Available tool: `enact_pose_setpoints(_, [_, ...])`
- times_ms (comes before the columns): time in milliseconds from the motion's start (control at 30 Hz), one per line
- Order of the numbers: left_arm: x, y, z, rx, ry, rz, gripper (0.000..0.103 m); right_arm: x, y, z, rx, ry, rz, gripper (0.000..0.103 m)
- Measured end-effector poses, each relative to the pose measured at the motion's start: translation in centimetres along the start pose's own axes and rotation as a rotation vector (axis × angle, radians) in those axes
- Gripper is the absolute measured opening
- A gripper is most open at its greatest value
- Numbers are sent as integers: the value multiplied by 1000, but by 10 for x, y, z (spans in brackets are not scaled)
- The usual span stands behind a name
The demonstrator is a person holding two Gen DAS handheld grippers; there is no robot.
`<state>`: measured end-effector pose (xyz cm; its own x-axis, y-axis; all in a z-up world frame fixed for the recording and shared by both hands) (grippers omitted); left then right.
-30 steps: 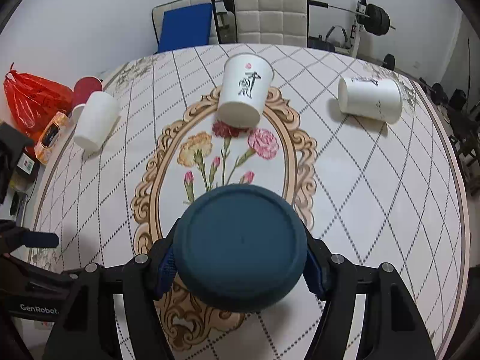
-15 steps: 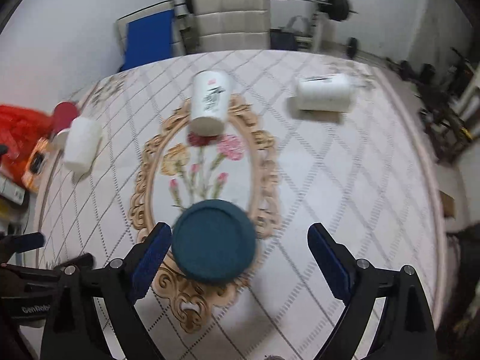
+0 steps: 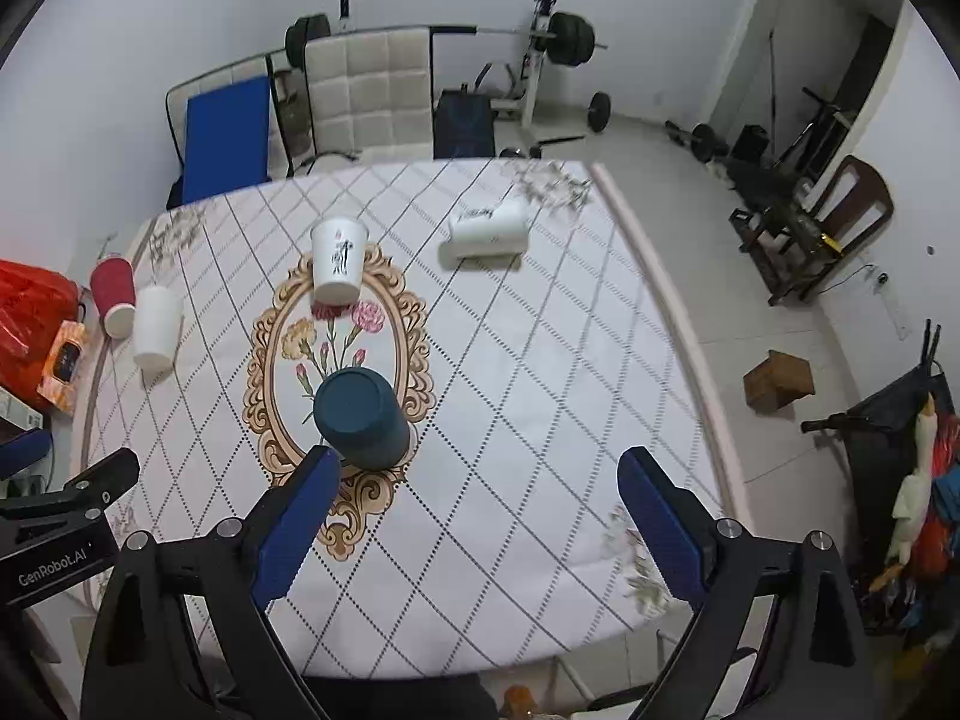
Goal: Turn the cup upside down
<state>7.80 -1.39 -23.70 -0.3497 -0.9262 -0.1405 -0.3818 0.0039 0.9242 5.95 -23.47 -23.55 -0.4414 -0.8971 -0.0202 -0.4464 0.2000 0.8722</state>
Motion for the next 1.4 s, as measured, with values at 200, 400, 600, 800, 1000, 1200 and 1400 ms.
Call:
enact_pose_setpoints(200, [3, 67, 6, 74, 36, -26, 98, 19, 75, -1, 58, -15, -59, 96])
enact_pose_setpoints(400, [11, 134, 21, 144, 65, -50, 98, 38, 151, 0, 124, -18, -93, 100])
enact_pose_setpoints(600, [21, 178, 38, 176, 86, -56, 98, 50, 206, 8, 147, 1, -142, 100])
enact_pose_setpoints(800, [26, 206, 51, 193, 116, -51, 98, 60, 245, 14, 173, 14, -166, 100])
enact_pose_setpoints(1000, [32, 217, 58, 204, 123, -69, 98, 65, 263, 14, 189, 21, -172, 100])
enact_pose_setpoints(1200, [30, 223, 62, 217, 143, -77, 98, 67, 263, 12, 188, 23, -172, 100])
enact_pose_setpoints(1400, [27, 226, 64, 224, 151, -90, 99, 68, 264, 12, 195, 28, -165, 101])
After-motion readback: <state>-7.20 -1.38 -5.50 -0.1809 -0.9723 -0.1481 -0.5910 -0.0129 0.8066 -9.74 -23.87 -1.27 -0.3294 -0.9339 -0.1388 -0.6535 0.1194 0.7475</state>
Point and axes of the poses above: each gripper's, at about its wrist camera, not at the fingertips, and y roughly against the way its jaws point, x to its right, z to its underside, the point moved 6 cm from there along -y, roughly the way its jaws point, and after that the axes turned 12 degrees about -y, right-handed, at the moved point
